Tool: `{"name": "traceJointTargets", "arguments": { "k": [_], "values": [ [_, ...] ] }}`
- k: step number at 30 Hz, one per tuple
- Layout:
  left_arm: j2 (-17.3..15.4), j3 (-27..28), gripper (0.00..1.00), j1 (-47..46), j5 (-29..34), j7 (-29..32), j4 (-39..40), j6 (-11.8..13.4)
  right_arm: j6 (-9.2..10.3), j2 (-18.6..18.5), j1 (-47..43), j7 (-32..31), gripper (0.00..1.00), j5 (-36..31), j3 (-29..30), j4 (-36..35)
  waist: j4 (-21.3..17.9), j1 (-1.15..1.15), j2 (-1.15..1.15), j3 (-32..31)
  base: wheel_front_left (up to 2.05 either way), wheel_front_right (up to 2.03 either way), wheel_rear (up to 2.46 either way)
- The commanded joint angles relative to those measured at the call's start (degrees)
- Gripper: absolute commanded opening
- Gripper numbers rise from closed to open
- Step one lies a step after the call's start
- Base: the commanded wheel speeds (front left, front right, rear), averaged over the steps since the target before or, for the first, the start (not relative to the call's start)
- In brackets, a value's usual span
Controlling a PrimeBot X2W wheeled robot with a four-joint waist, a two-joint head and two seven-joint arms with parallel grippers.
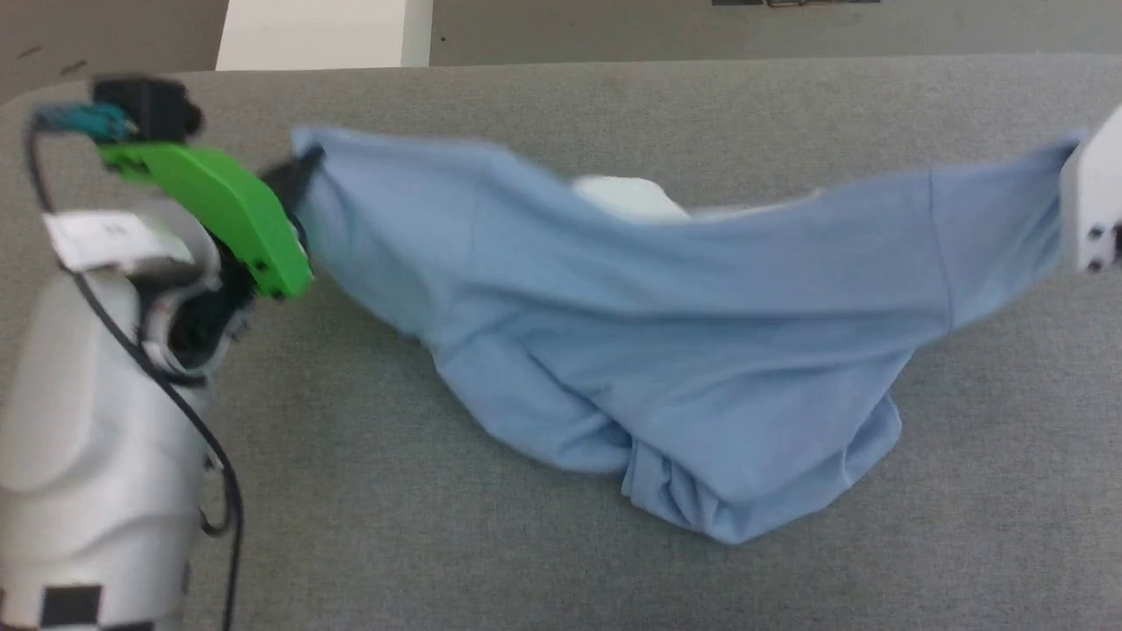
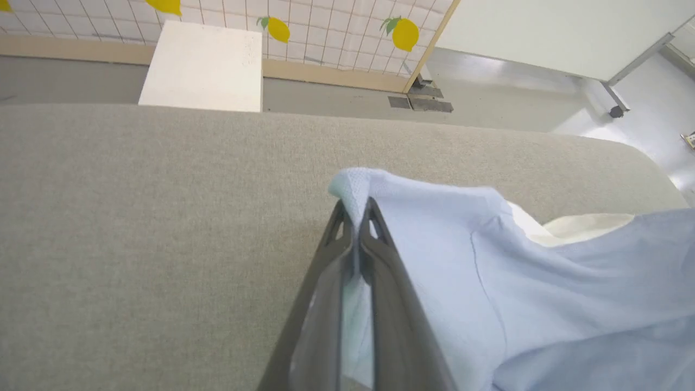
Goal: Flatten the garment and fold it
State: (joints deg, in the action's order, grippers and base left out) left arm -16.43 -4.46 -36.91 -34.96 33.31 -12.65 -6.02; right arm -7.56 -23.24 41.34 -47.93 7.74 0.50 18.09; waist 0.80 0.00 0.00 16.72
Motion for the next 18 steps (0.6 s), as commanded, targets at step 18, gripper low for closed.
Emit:
{"name": "traceJointTargets", "arguments": {
  "k": [18],
  "values": [
    [-3.76, 9.02, 0.0, -34.61, 7.69, -18.46, -0.37, 11.34, 0.08, 2.12, 38.28, 23.4, 0.0, -12.58, -0.16, 1.61, -1.83, 0.0, 0.0, 11.76, 0.0, 0.0, 0.0]
  ]
}}
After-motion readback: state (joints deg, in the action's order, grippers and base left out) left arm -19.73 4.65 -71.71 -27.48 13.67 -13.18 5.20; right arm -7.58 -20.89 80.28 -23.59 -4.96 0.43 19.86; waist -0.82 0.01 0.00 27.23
